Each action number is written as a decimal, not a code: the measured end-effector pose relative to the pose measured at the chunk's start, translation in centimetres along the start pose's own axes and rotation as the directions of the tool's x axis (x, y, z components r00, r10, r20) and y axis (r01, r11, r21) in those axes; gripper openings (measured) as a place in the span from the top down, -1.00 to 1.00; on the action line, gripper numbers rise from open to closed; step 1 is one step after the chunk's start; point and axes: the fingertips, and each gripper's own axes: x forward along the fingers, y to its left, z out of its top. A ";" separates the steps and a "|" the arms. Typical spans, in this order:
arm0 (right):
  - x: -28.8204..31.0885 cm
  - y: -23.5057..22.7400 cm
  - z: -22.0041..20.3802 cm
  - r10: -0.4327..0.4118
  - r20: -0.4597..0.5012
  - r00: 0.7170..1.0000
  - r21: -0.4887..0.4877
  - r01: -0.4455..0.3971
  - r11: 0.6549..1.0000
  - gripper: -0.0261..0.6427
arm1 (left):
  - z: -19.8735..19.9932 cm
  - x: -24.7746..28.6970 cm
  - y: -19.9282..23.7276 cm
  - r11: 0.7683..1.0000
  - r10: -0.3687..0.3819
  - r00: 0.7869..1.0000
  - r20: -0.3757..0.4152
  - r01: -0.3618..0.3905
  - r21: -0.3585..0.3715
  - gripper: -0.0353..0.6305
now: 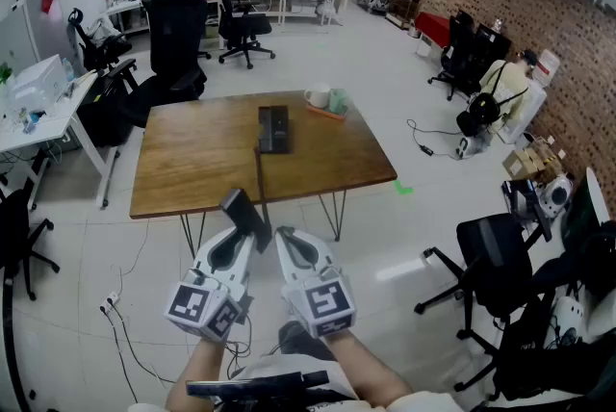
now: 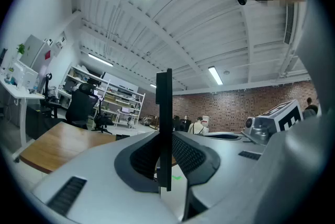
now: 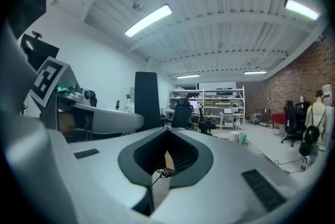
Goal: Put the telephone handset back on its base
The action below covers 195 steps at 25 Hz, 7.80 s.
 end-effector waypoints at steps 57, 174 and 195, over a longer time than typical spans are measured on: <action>23.3 -15.6 -4.4 -0.012 -0.102 0.995 0.113 0.023 0.993 0.91 | -7.6 22.4 17.2 0.995 0.014 0.984 -0.178 -0.032 -0.099 0.71; 36.5 -27.0 -13.4 0.100 -0.297 0.950 0.181 -0.047 0.982 0.91 | -27.0 43.2 39.0 0.724 -0.432 0.770 -0.470 -0.014 -0.689 0.53; 30.2 -21.1 -10.0 0.084 -0.228 0.970 0.141 -0.052 0.989 0.91 | -17.1 36.0 28.6 0.814 -0.418 0.863 -0.284 0.218 -0.538 0.88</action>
